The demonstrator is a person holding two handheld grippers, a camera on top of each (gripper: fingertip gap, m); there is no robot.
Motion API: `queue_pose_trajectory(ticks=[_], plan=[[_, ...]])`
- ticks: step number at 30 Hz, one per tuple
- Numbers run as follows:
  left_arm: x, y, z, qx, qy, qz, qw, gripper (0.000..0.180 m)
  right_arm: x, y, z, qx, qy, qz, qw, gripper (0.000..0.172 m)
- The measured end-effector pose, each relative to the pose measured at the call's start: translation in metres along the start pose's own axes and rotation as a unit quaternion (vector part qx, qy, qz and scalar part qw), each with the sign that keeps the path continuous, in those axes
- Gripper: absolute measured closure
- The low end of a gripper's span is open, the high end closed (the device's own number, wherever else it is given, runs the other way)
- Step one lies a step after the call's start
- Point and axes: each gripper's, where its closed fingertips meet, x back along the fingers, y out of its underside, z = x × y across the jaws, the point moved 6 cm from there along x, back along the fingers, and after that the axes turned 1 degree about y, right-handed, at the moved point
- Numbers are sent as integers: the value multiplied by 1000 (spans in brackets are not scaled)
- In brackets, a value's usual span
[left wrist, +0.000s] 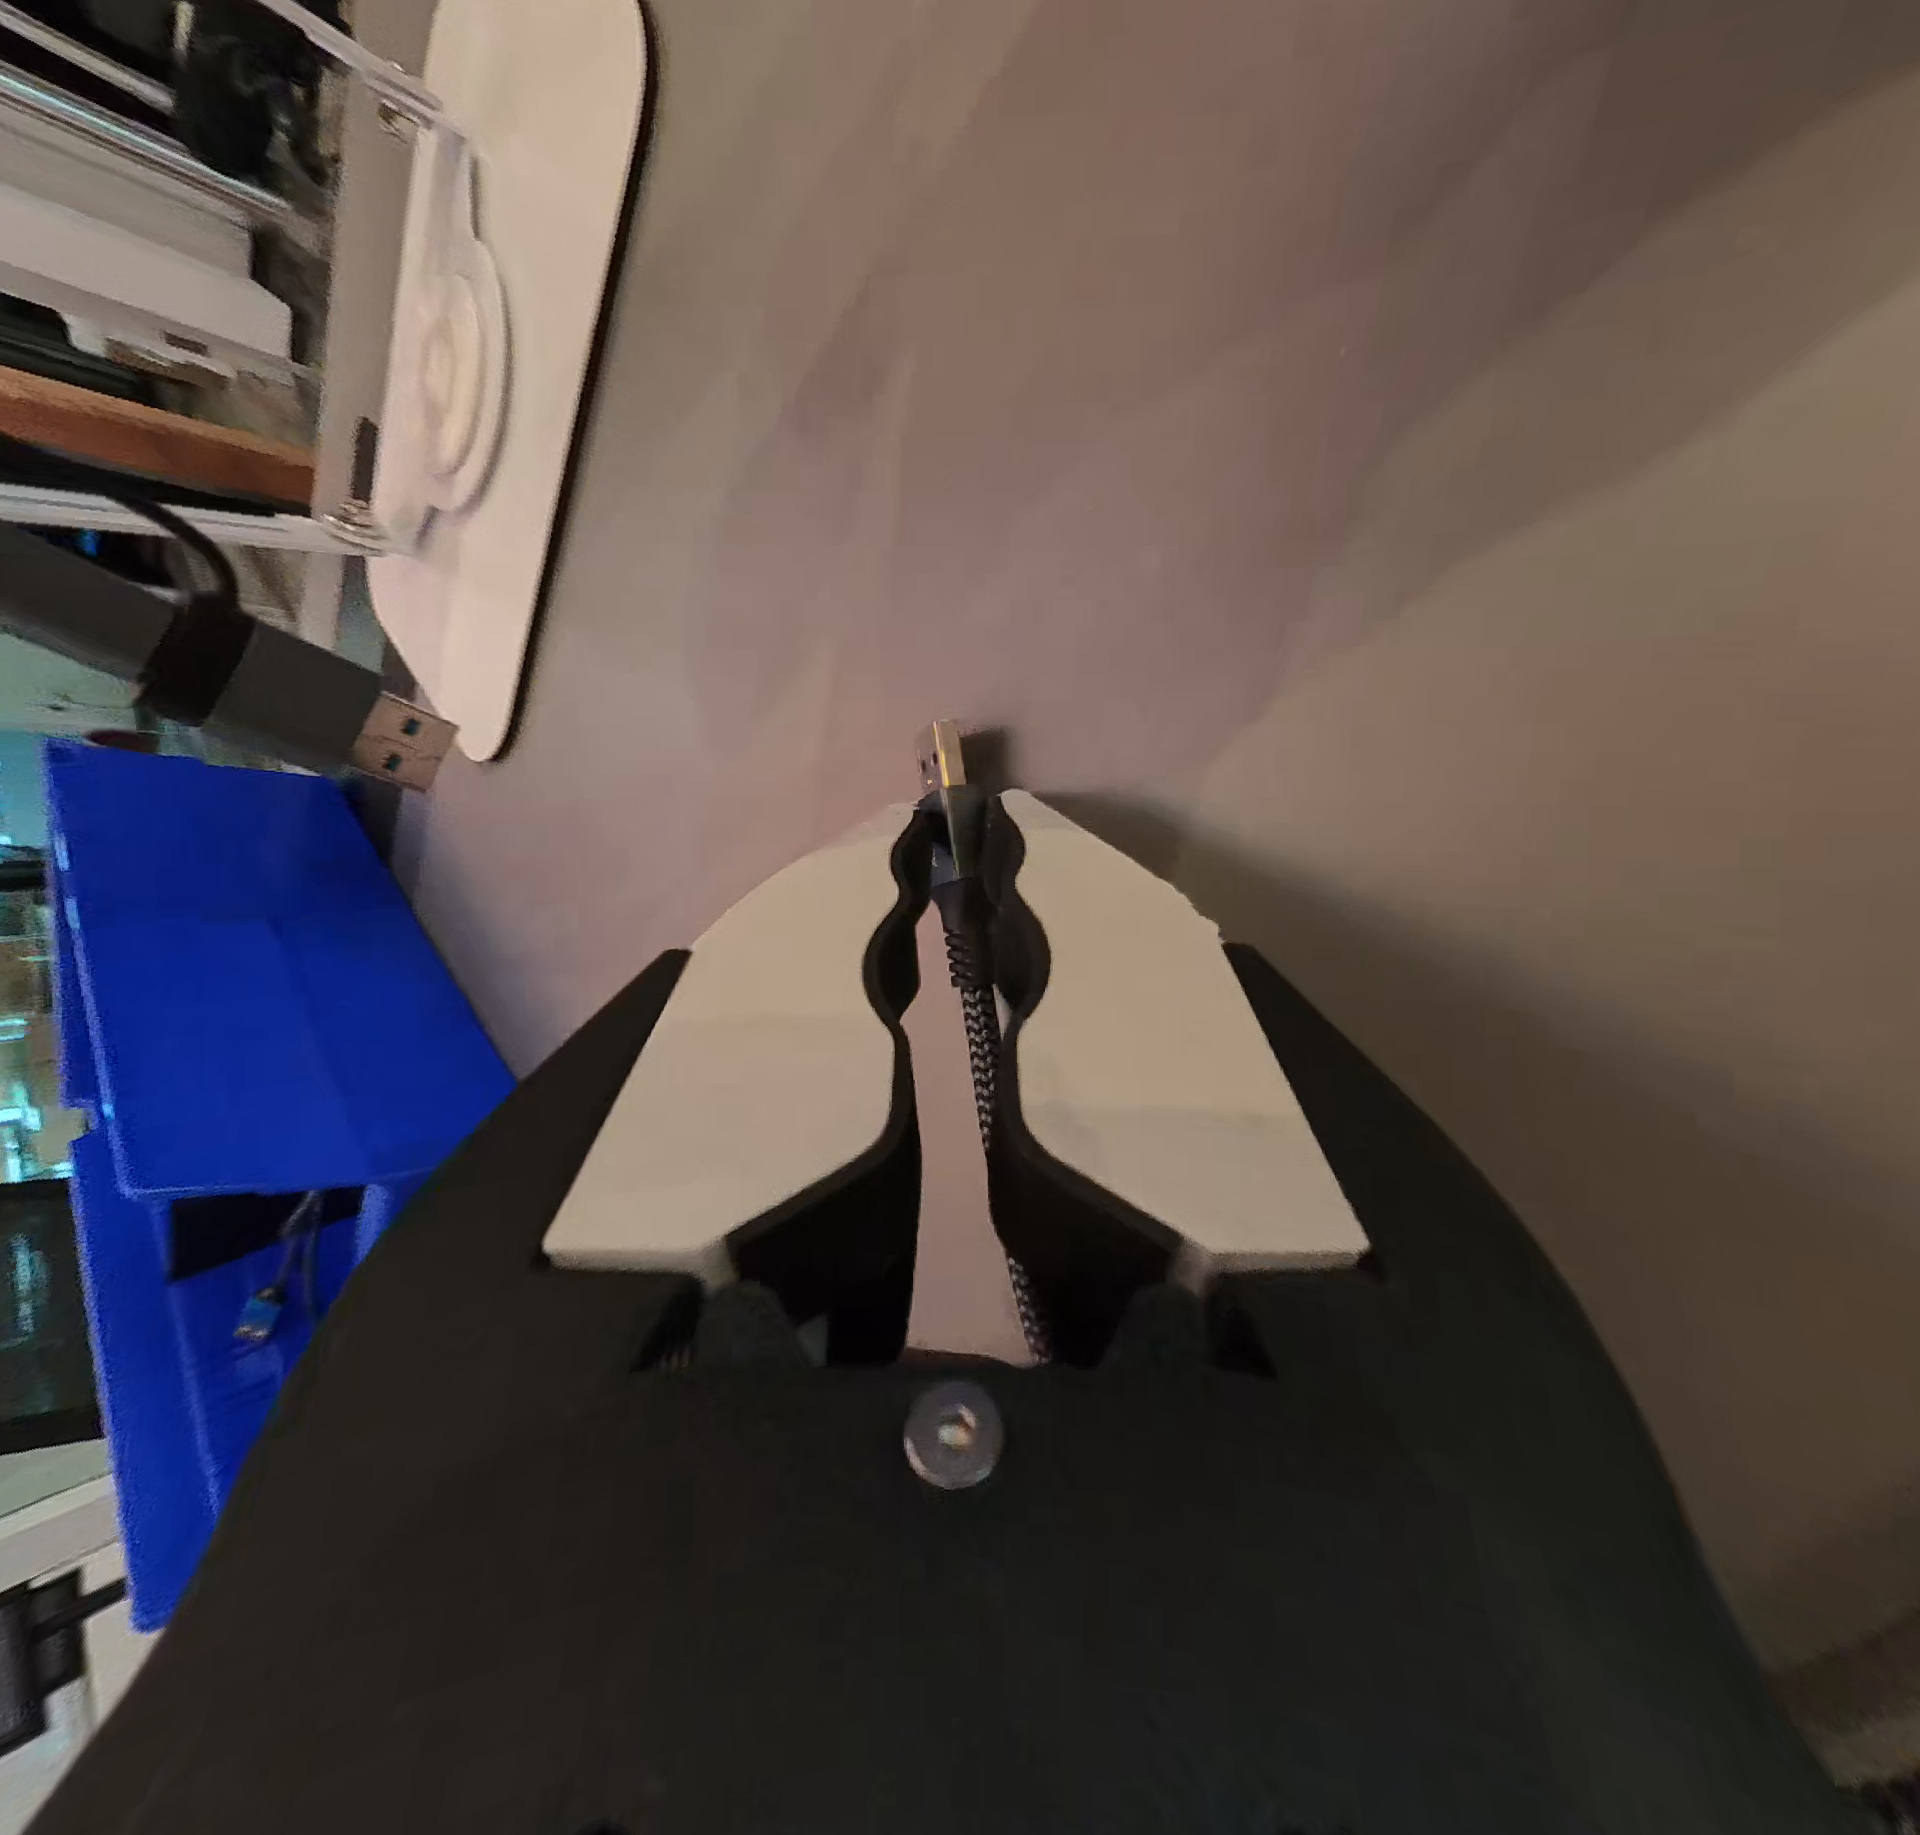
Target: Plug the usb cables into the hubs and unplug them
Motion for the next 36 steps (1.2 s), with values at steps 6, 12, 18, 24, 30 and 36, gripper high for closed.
queue_pose_trajectory(ticks=[6, 12, 18, 24, 30, 36], plan=[[35, -15, -29, -134, -135, 86, 978, 173, -5, -6, 1, -44, -13, 45, 998, 162], [77, -50, -67, -276, -239, 156, 918, 173, -7, -17, -5, -104, -74, 131, 983, 162], [86, -79, -85, -339, -272, 167, 885, 173, -12, -22, -7, -156, -108, 202, 961, 162], [76, -82, -84, -311, -251, 167, 901, 172, -11, -22, -6, -158, -98, 205, 961, 162], [50, -45, -30, -271, -122, 132, 946, 172, 13, -26, 6, -149, -40, 210, 965, 162], [24, -17, 3, -247, -55, 89, 963, 172, 13, -20, 14, -157, -24, 202, 967, 162]])
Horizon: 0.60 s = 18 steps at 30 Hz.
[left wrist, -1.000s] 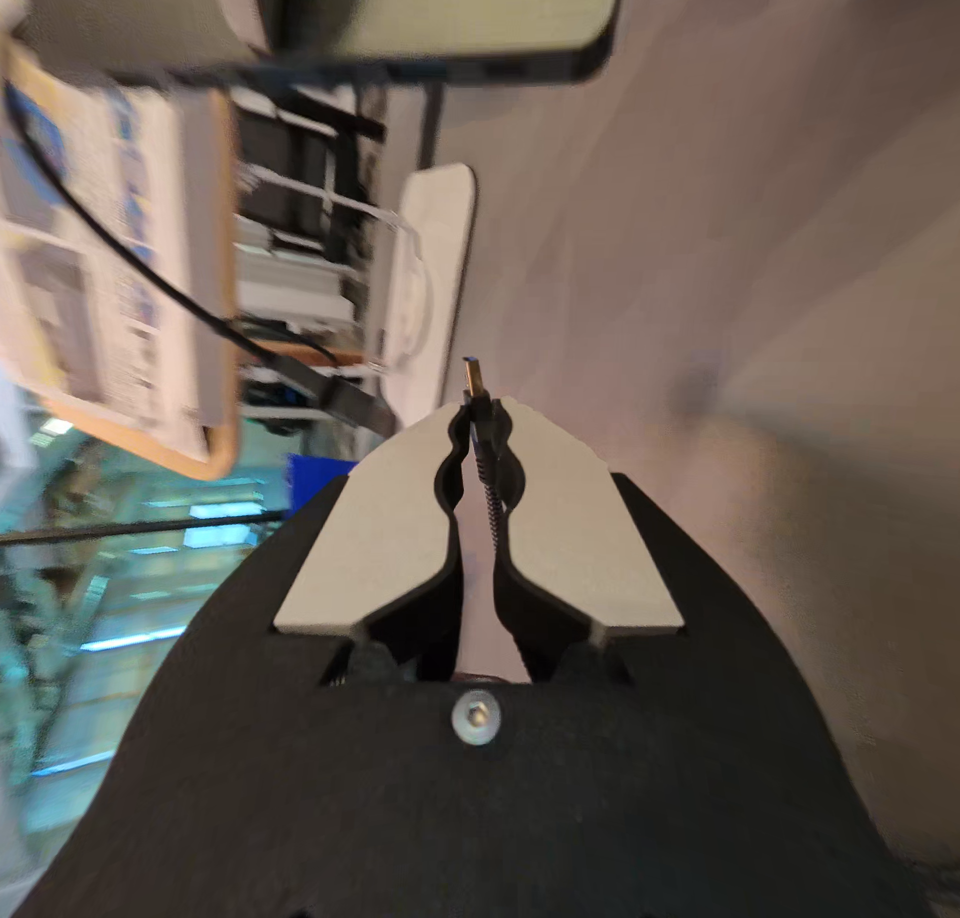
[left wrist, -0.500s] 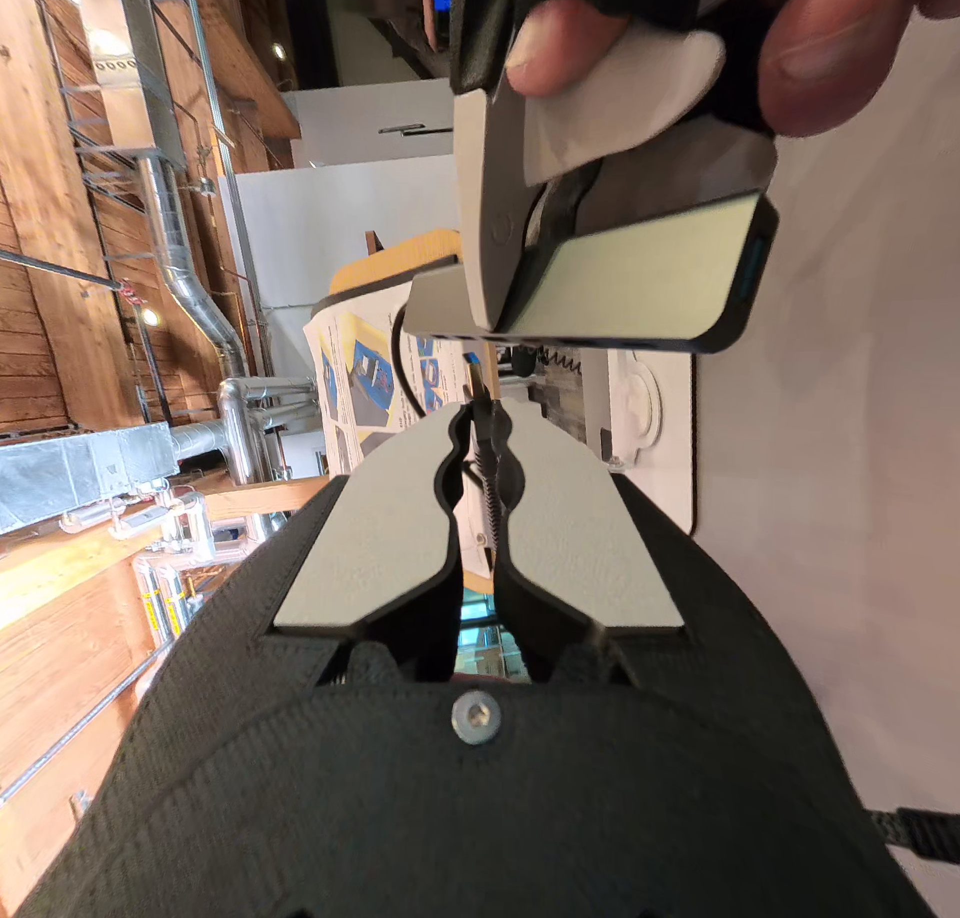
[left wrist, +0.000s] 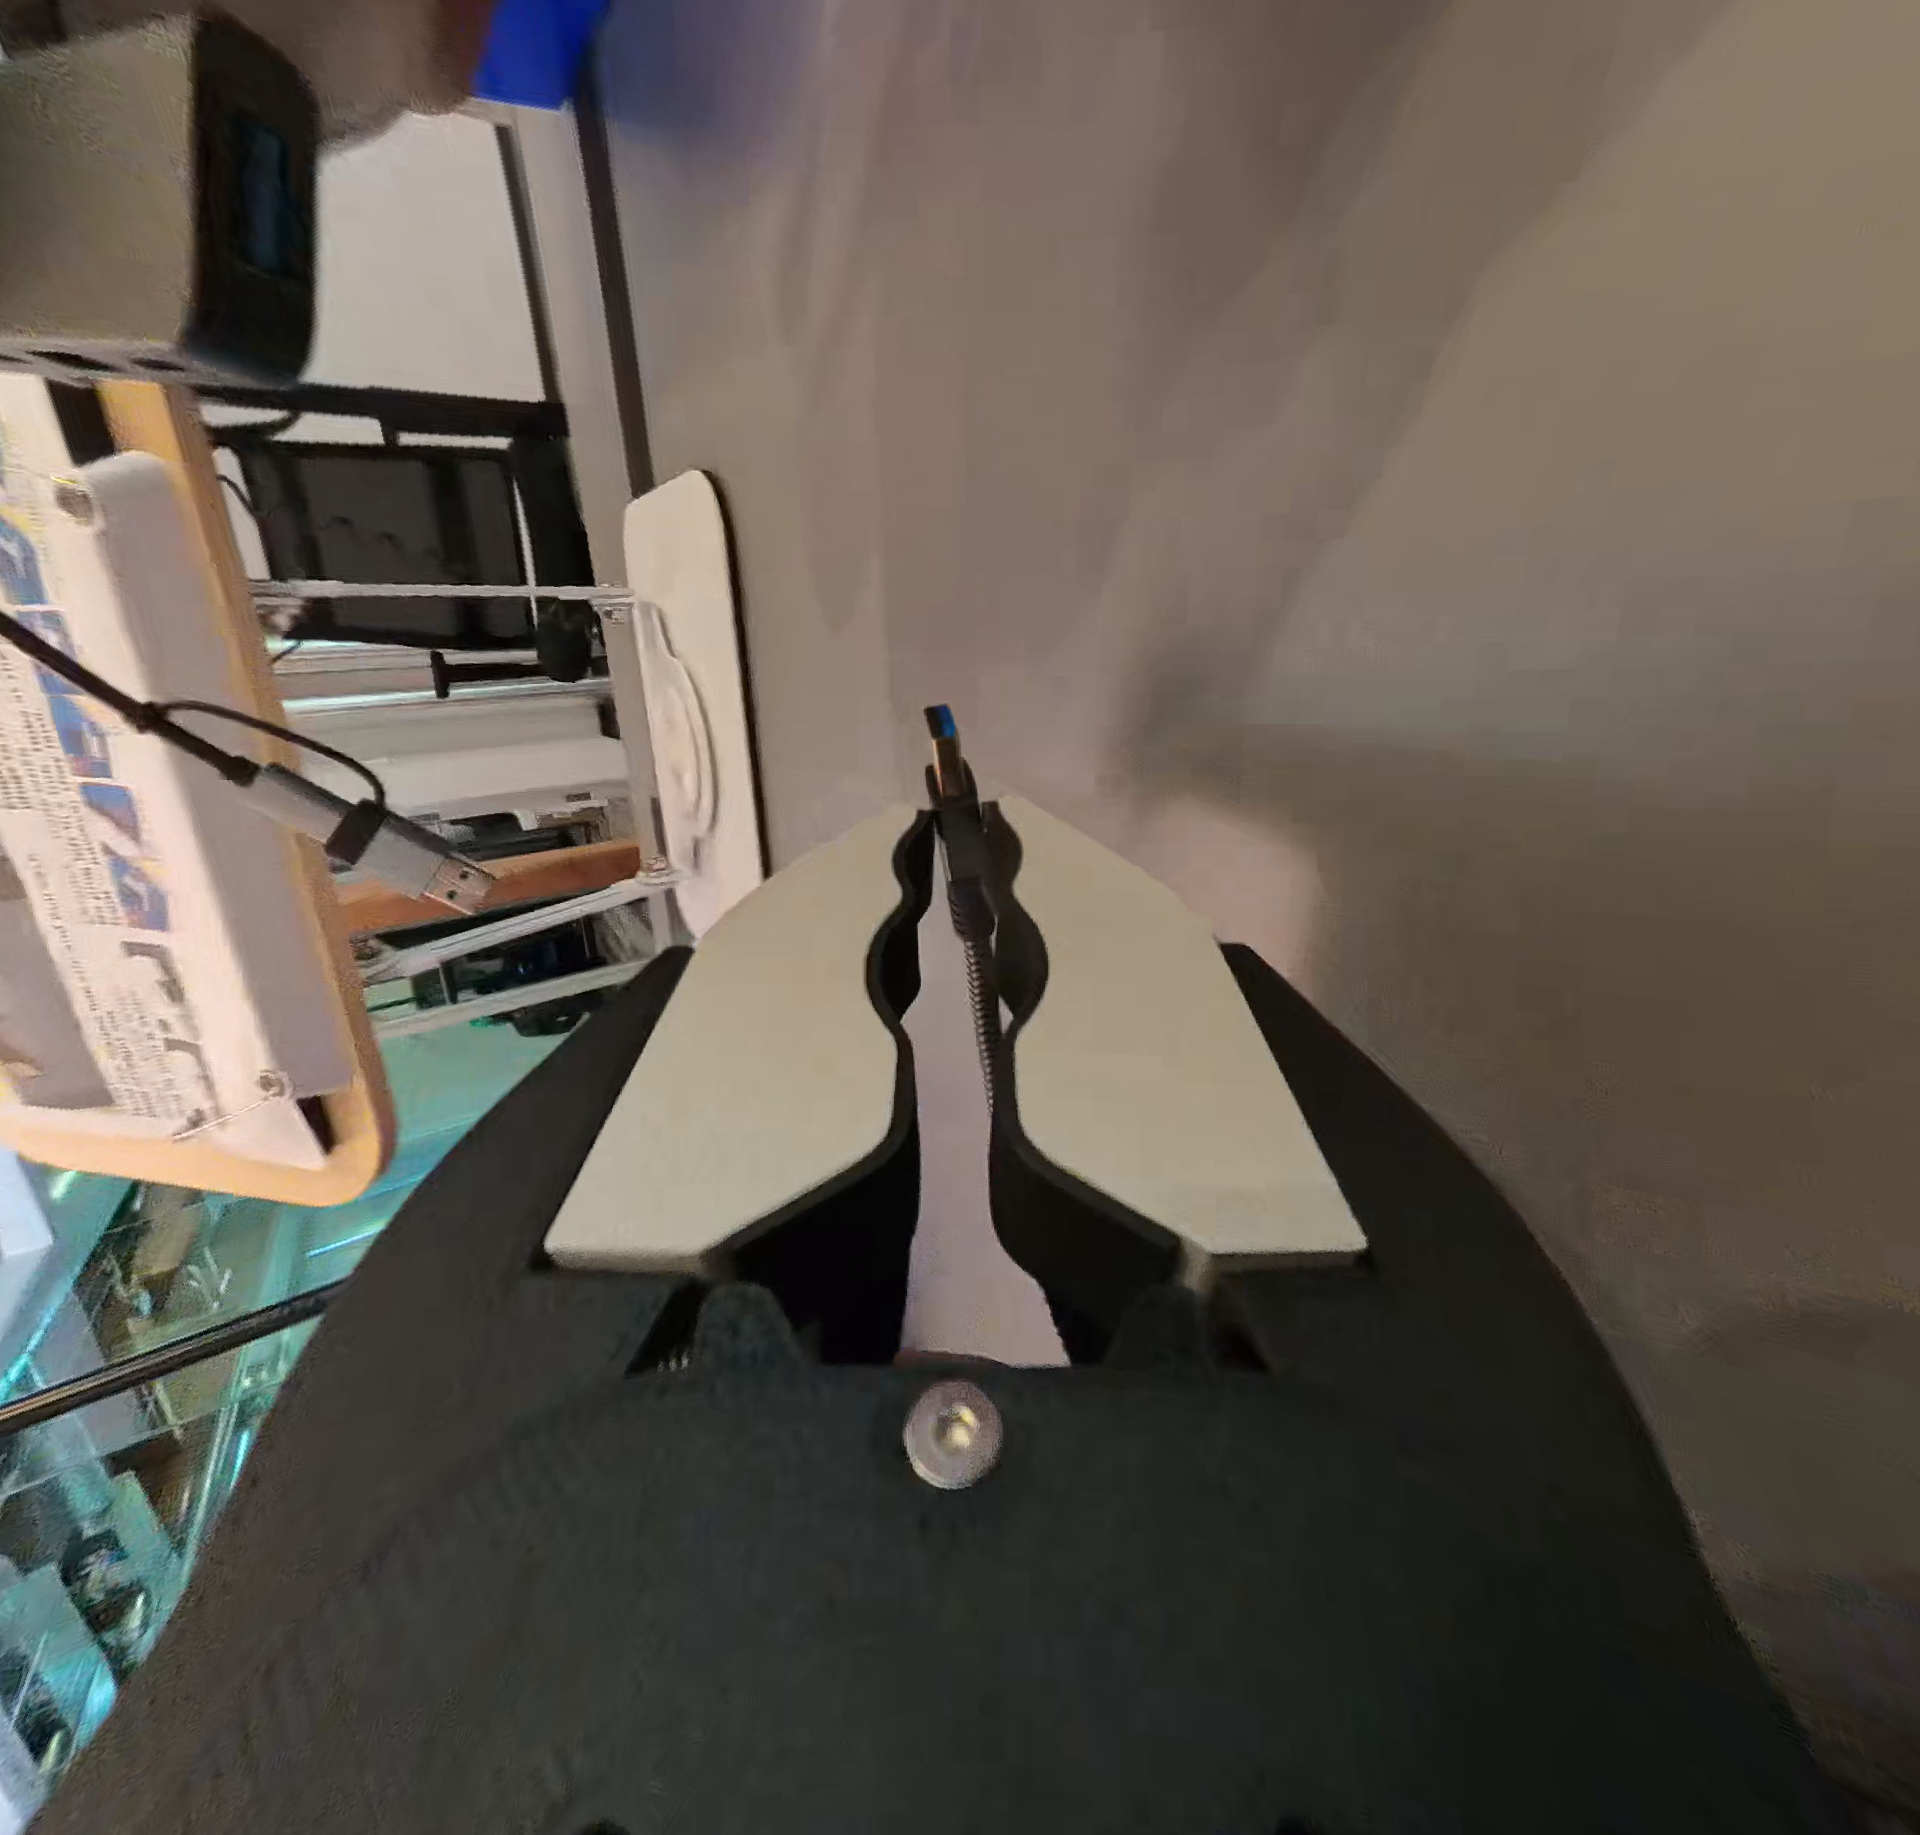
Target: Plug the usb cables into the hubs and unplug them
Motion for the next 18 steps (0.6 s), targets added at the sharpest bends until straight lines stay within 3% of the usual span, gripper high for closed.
queue_pose_trajectory(ticks=[5, 9, 13, 18], plan=[[-7, 8, 6, 26, 27, 9, 999, 141, 1, 0, 3, 0, 6, -1, 1000, 162], [-14, 11, 0, 51, 90, 15, 995, 144, 3, -1, 3, 2, 6, 2, 1000, 162], [-24, 12, -1, 57, 165, 28, 984, 169, 4, -2, 3, 3, 8, 3, 1000, 162], [-34, 14, -7, 97, 209, 51, 972, 168, 4, -4, 2, 6, 8, 5, 1000, 162]])
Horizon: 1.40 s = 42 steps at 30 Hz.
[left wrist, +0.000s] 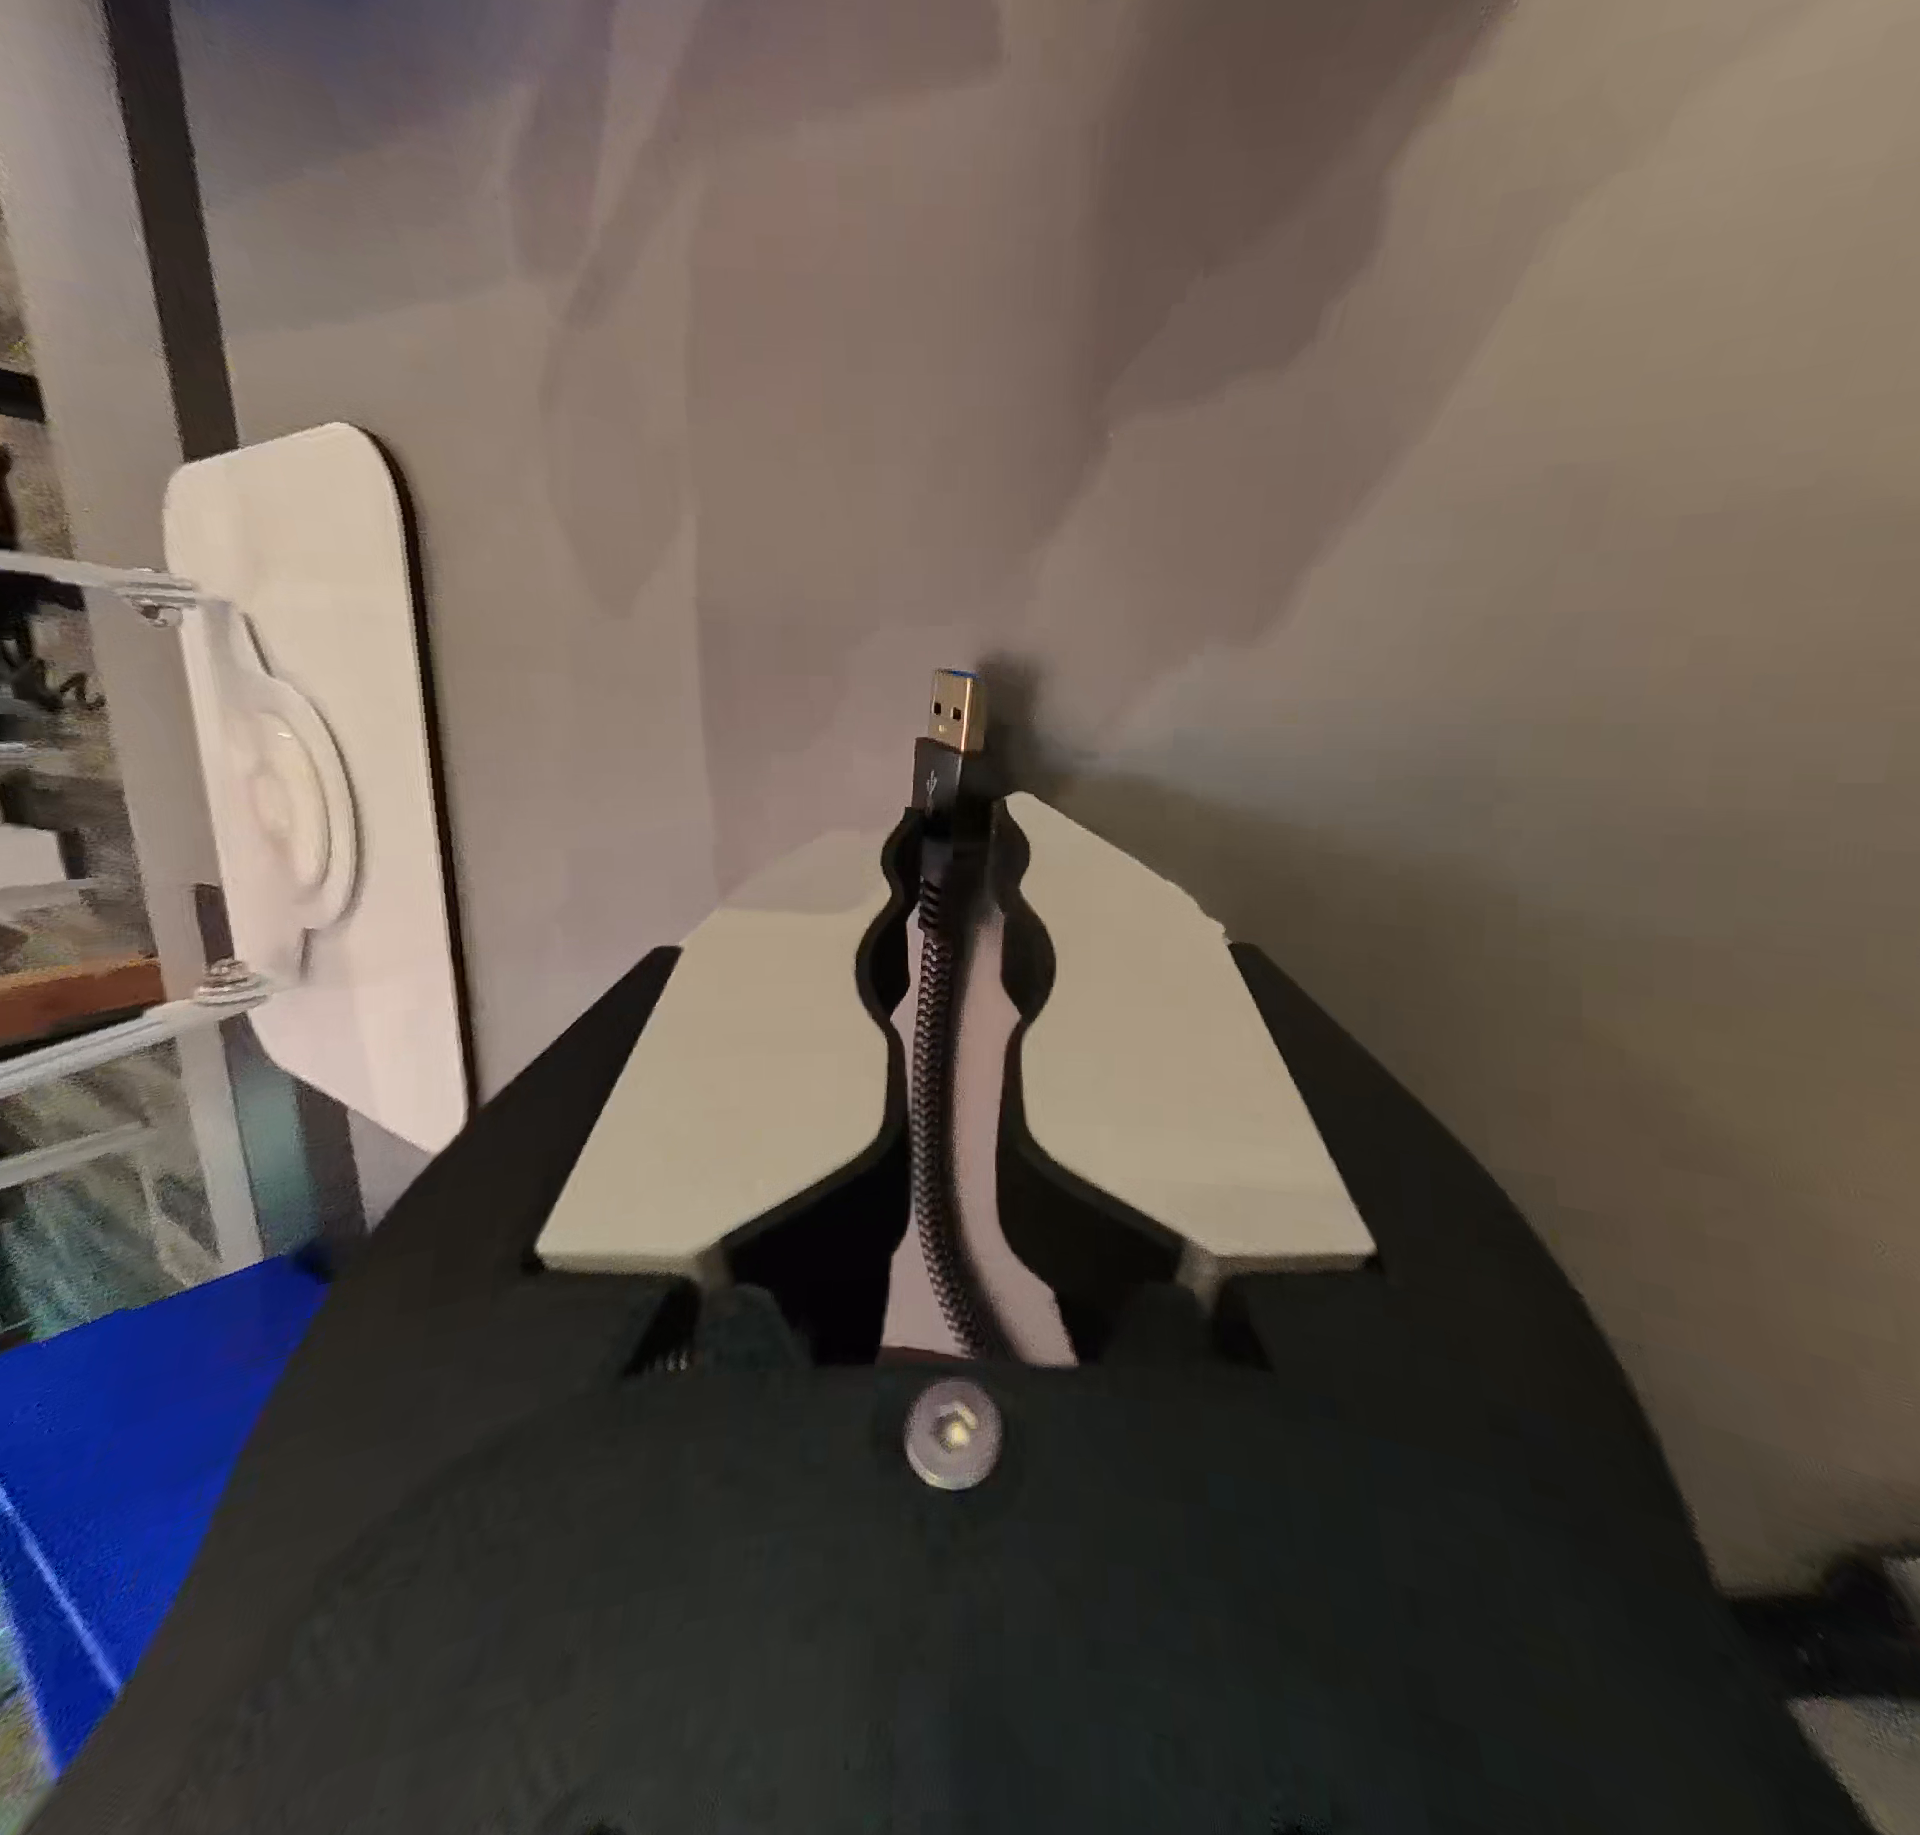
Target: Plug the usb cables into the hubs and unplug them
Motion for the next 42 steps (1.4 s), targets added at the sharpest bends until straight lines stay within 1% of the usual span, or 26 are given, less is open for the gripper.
queue_pose_trajectory(ticks=[3, 8, 10, 15, 18, 20, 22, 24, 27, 30, 32, 34, 37, 39, 41, 42], plan=[[-2, 0, -3, 23, 17, 7, 1000, 167, -1, 1, 0, 1, 0, -3, 1000, 162], [-10, 1, -20, 72, 65, 11, 995, 155, -2, 1, -1, 1, -1, -4, 1000, 162], [-15, -1, -24, 79, 84, 12, 993, 164, -2, 1, -1, 2, -1, -4, 1000, 162], [-19, -1, -28, 112, 108, 17, 988, 164, 1, -1, -1, 2, 0, 3, 1000, 162], [-21, 1, -31, 158, 136, 40, 977, 163, 1, -2, -2, 4, 0, 3, 1000, 162], [-24, 4, -37, 201, 173, 63, 962, 164, 0, -1, -2, 5, 0, 1, 1000, 162], [-26, 5, -40, 204, 179, 76, 959, 165, 0, -1, -3, 6, 0, 1, 1000, 161], [-29, 7, -45, 230, 200, 80, 949, 169, 1, -2, -4, 7, 0, 2, 1000, 162], [-32, 10, -50, 248, 211, 79, 942, 172, 3, -4, -4, 9, 1, 7, 1000, 162], [-33, 9, -53, 229, 188, 57, 954, 172, 4, -5, -5, 11, 3, 8, 1000, 161], [-34, 8, -55, 193, 161, 27, 967, 172, 4, -4, -3, 13, 11, 5, 1000, 162], [-34, 4, -53, 160, 132, 15, 978, 172, 3, -3, -1, 16, 22, -3, 1000, 162], [-33, 2, -49, 95, 48, -14, 994, 172, 2, 0, 3, 23, 42, -16, 999, 162], [-30, 2, -47, 42, -28, -28, 998, 172, 3, -1, 4, 20, 46, -14, 999, 162], [-16, 0, -53, 14, -112, -19, 993, 172, 4, -2, 4, 19, 47, -11, 999, 162], [-5, -4, -58, -13, -162, -16, 987, 172, 4, -2, 3, 16, 45, -10, 999, 162]])
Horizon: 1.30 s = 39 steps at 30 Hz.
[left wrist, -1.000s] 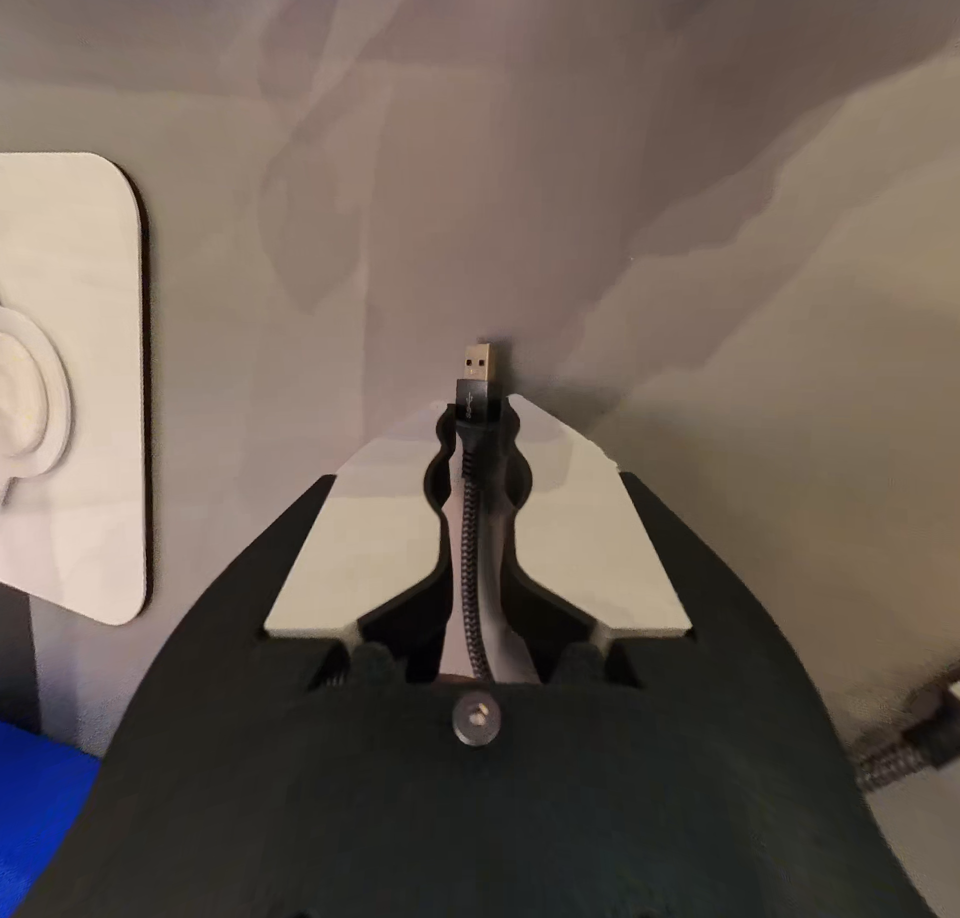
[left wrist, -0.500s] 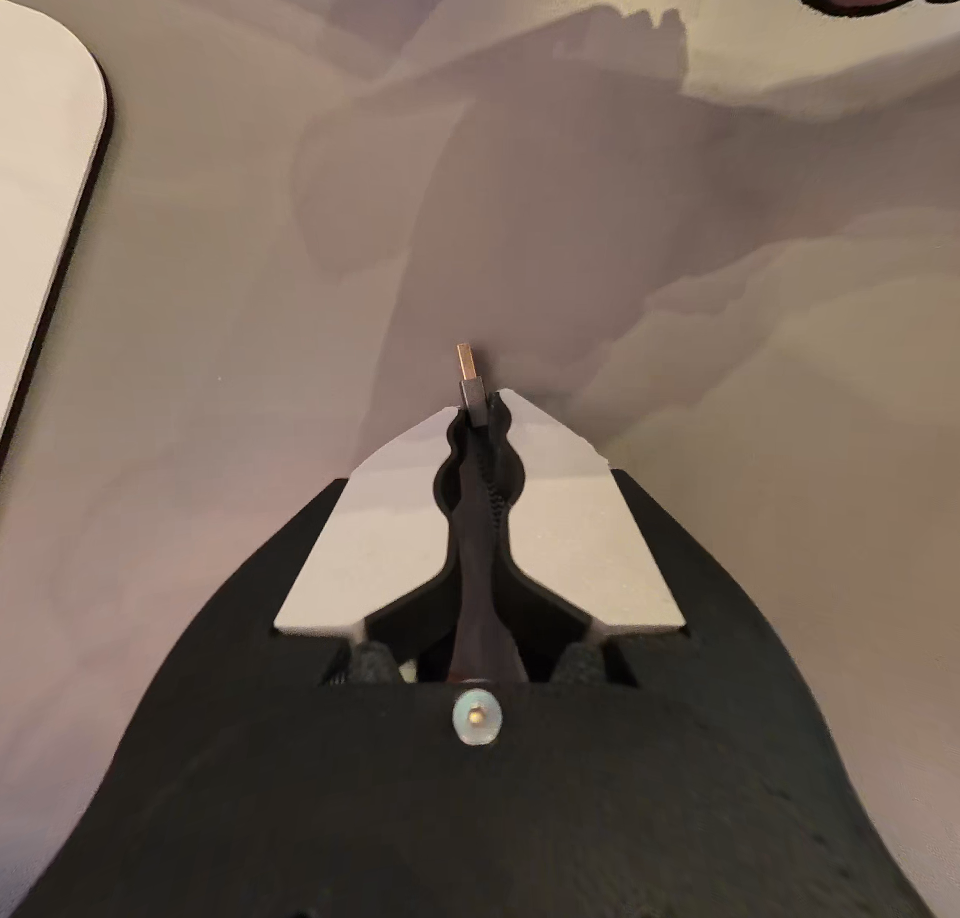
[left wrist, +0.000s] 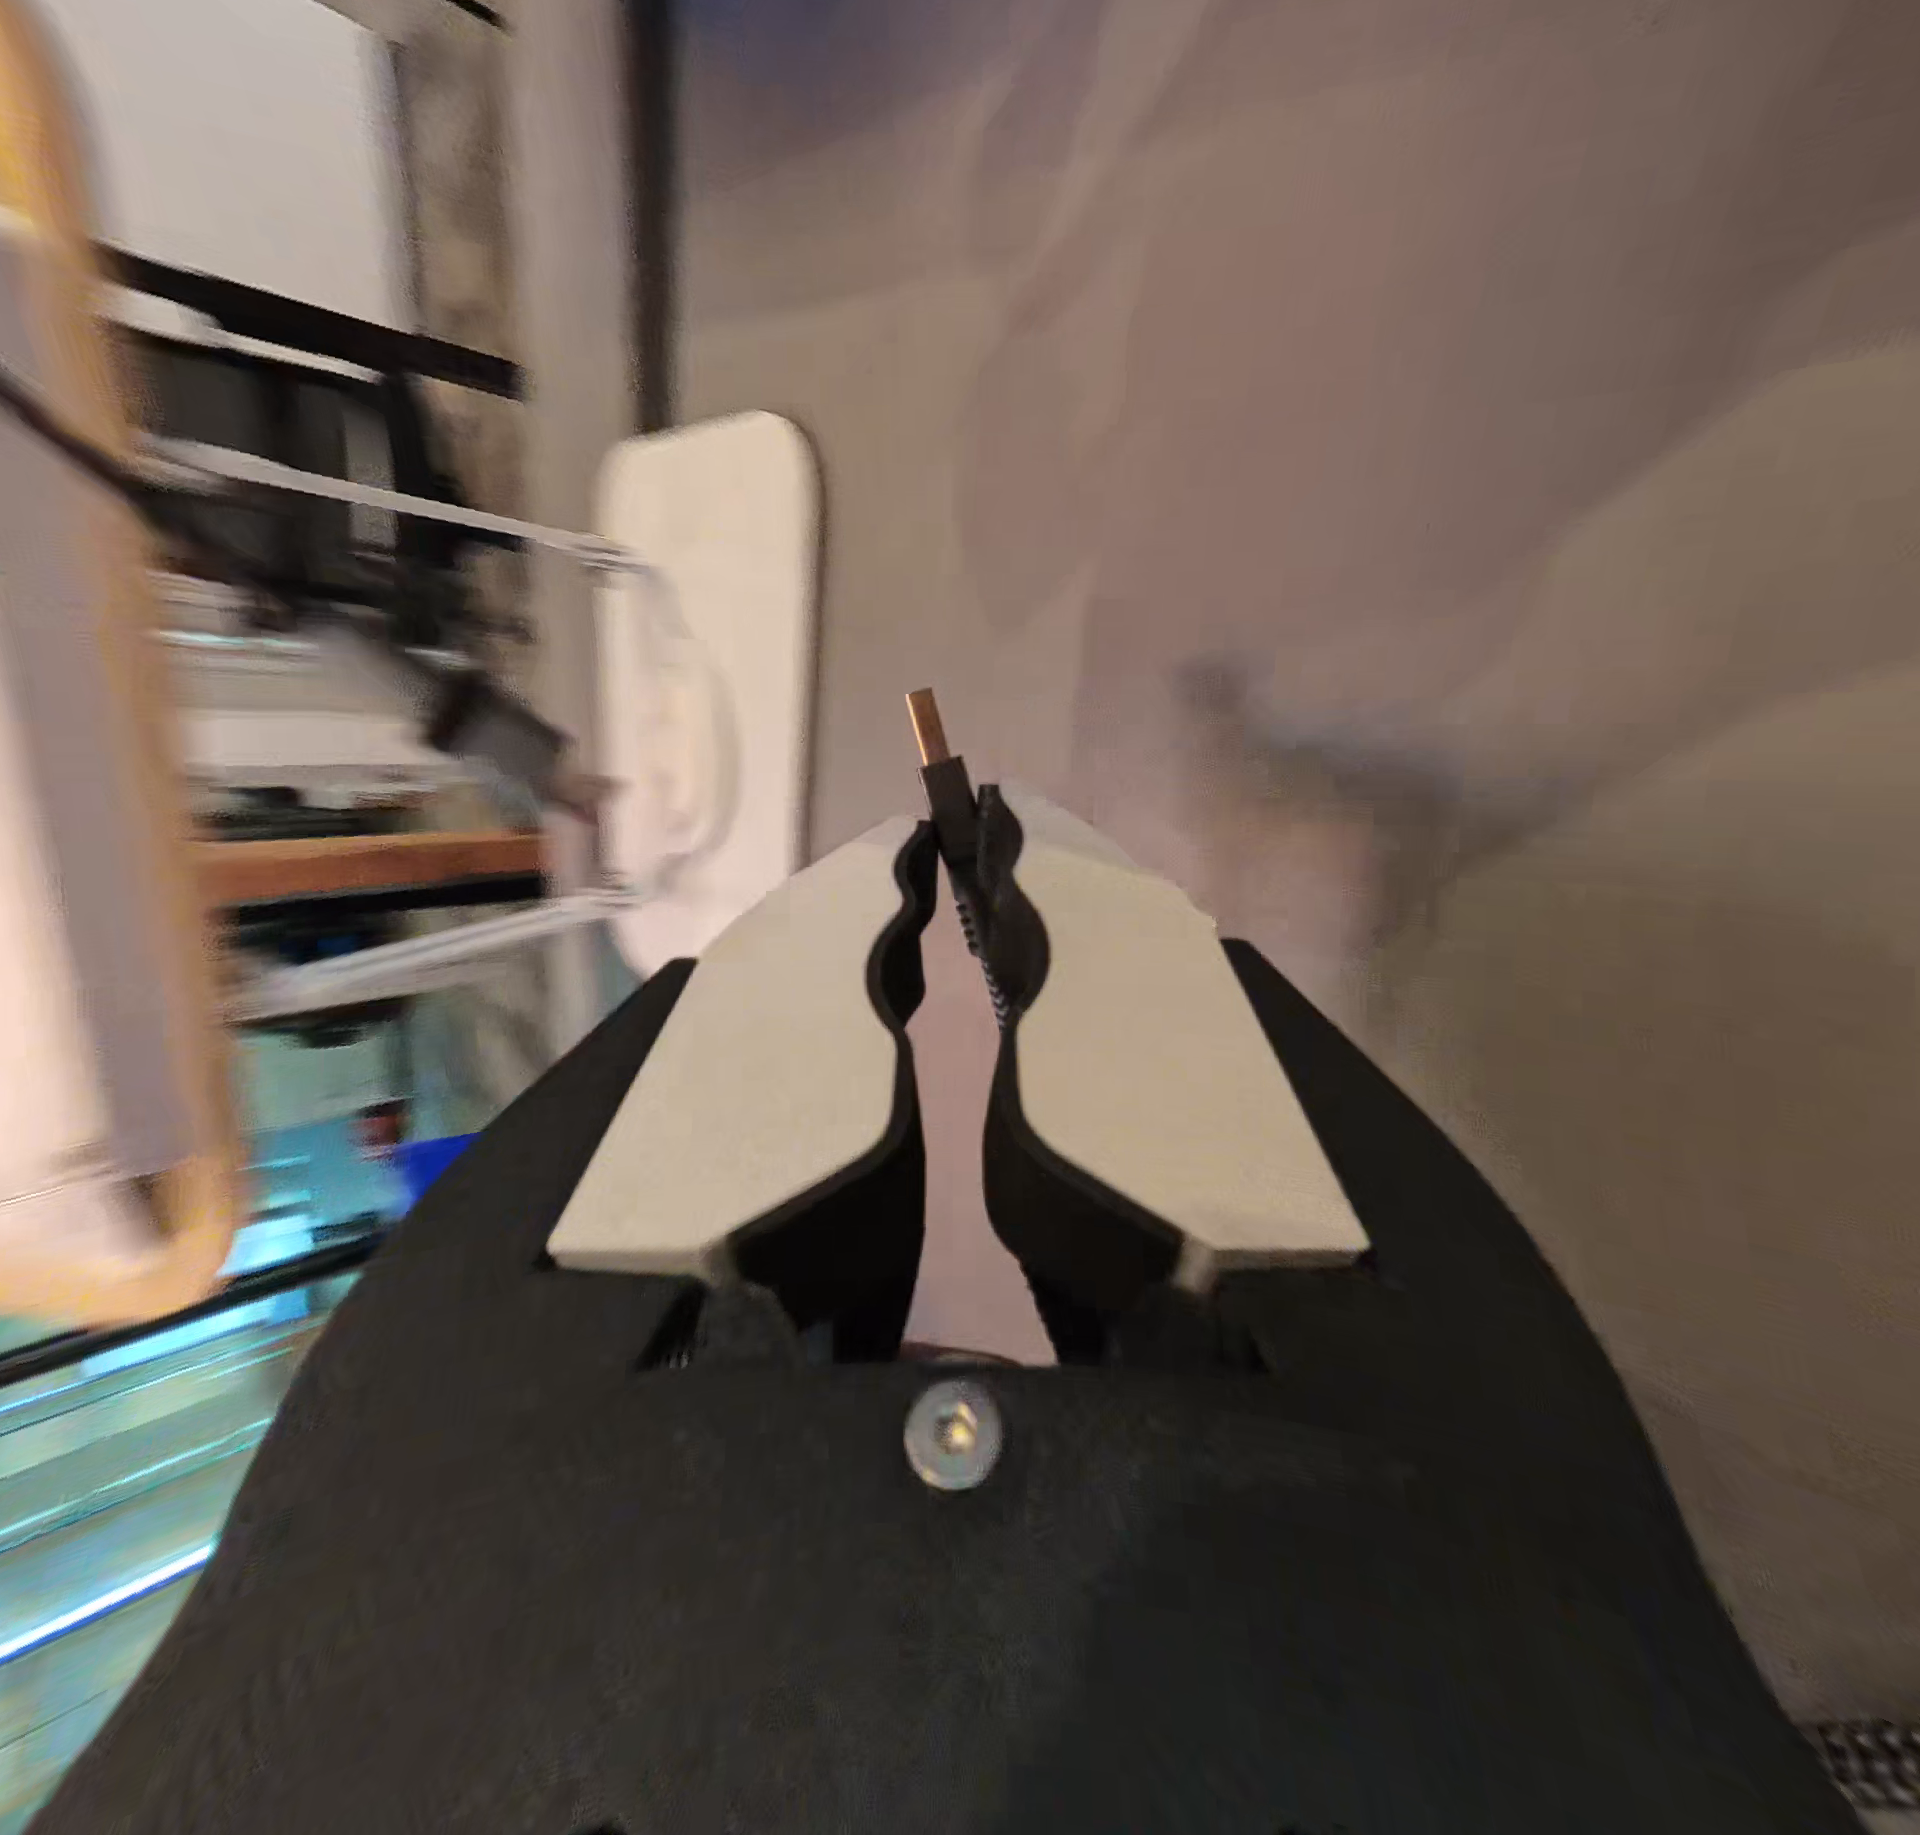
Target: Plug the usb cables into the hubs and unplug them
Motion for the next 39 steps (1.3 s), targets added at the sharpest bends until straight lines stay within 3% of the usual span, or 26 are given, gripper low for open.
queue_pose_trajectory(ticks=[3, 6, 12, 26, 39], plan=[[34, -20, -22, -73, -123, 30, 989, 172, -3, 1, -4, -31, -37, 11, 999, 162], [64, -44, -36, -146, -201, 57, 967, 173, -10, 5, -8, -53, -69, 11, 996, 162], [87, -63, -52, -260, -261, 66, 927, 172, -17, 7, -22, -84, -136, 31, 987, 162], [91, -55, -46, -378, -259, 42, 888, 172, -32, 20, -20, -162, -116, 73, 977, 162], [83, -44, -31, -451, -226, 4, 864, 172, -36, 33, -6, -209, -66, 42, 975, 162]])
